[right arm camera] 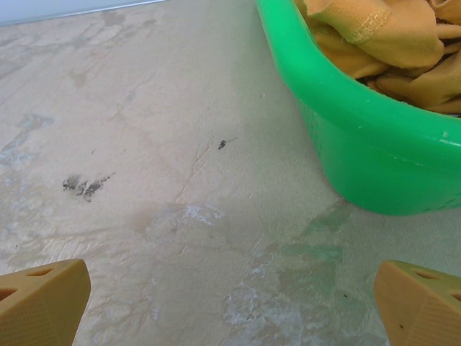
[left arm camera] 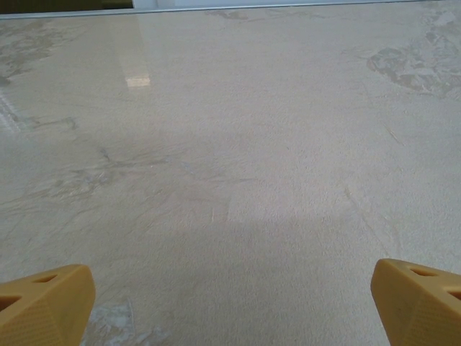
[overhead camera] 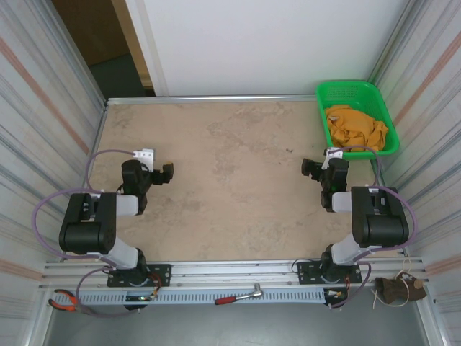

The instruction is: Fold the inside-out t-shirt

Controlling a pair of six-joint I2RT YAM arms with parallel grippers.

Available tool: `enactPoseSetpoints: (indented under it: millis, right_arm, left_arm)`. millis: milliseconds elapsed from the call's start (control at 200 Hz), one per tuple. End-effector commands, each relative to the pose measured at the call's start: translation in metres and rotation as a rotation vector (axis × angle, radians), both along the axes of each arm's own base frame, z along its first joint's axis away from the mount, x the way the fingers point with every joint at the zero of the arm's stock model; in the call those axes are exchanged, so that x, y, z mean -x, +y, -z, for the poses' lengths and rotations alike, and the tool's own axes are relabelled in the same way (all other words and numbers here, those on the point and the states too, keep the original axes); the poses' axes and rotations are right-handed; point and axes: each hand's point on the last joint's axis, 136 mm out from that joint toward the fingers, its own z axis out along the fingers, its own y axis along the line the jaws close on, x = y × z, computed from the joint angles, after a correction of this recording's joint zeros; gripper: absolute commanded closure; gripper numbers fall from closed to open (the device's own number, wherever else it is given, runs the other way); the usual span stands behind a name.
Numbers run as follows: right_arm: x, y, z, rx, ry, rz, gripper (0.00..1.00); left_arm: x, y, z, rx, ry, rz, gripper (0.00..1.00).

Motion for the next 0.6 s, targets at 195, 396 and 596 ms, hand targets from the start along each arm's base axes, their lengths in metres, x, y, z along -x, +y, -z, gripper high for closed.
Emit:
enactPoseSetpoints:
  millis: [195, 396, 596]
  right_arm:
    - [0.0, -0.003, -0.035, 0.063, -0.042, 0.034, 0.01]
    - [0.016, -0.031, -0.111, -0.087, -0.088, 0.267, 0.01]
    - [-0.007, -0.05, -0.198, -0.409, -0.067, 0.336, 0.01]
  left_arm:
    - [-0.006, 0.007, -0.026, -0.009, -0.021, -0.021, 0.01]
    - [0.002, 0.008, -0.068, 0.024, -0.02, -0.054, 0.02]
    - [0.007, 0.015, -0.128, 0.154, 0.031, -0.196, 0.02]
